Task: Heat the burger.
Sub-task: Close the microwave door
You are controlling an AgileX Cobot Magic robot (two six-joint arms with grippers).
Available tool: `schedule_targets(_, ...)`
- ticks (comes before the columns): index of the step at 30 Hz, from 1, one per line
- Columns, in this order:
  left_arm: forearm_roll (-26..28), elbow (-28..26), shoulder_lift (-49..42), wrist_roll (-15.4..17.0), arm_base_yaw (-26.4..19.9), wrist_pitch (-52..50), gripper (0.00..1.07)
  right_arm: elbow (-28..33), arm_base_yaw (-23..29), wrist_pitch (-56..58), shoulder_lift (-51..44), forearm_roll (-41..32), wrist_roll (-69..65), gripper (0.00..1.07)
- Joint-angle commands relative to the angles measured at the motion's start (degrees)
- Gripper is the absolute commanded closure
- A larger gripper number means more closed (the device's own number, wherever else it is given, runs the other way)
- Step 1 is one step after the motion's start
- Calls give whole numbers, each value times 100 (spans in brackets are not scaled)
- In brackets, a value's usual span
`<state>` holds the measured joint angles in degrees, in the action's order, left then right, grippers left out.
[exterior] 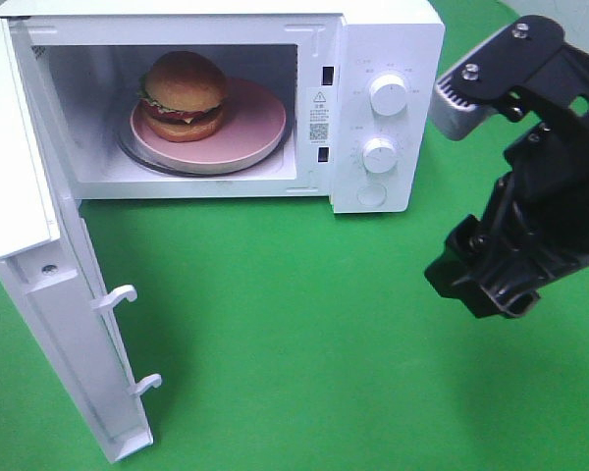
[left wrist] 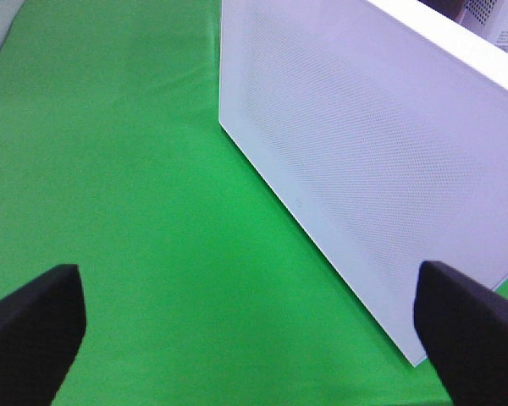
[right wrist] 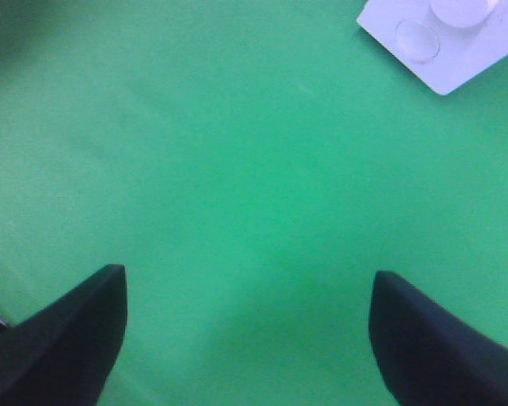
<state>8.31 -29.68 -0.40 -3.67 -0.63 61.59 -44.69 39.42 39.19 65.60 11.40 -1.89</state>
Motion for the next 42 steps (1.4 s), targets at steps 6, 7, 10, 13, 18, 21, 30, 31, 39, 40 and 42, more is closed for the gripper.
schedule_targets(6, 6, 23, -86, 0, 34, -46, 9, 17, 17, 1272, -659, 0, -86, 31)
schedule_targets(7, 6, 23, -86, 0, 34, -46, 9, 17, 17, 1358, -739, 0, -86, 31)
schedule_targets(10, 6, 23, -86, 0, 34, -46, 9, 17, 17, 1599, -940, 0, -86, 31)
schedule_targets(13, 6, 23, -86, 0, 34, -46, 9, 29, 17, 1862, -1123, 6, -80, 31)
schedule_targets(18, 6, 23, -86, 0, 34, -46, 9, 235, -6, 1971, -1558, 6, -80, 31)
schedule_targets(21, 6, 23, -86, 0, 34, -46, 9, 550, -539, 2017, -1868, -29, -74, 31)
schedule_targets(30, 6, 23, -86, 0, 34, -46, 9, 1100, -1770, 1954, -2951, -172, -86, 31)
schedule_targets(31, 6, 23, -86, 0, 34, -46, 9, 1100, -1770, 1954, -2951, -172, -86, 31)
schedule_targets(39, 6, 23, -86, 0, 34, -46, 9, 1558, -2607, 1730, -4148, -332, -86, 31)
schedule_targets(40, 6, 23, -86, 0, 34, -46, 9, 1558, -2607, 1730, -4148, -332, -86, 31)
schedule_targets(42, 6, 23, -86, 0, 34, -46, 9, 1616, -2767, 1639, -4418, -390, -86, 31)
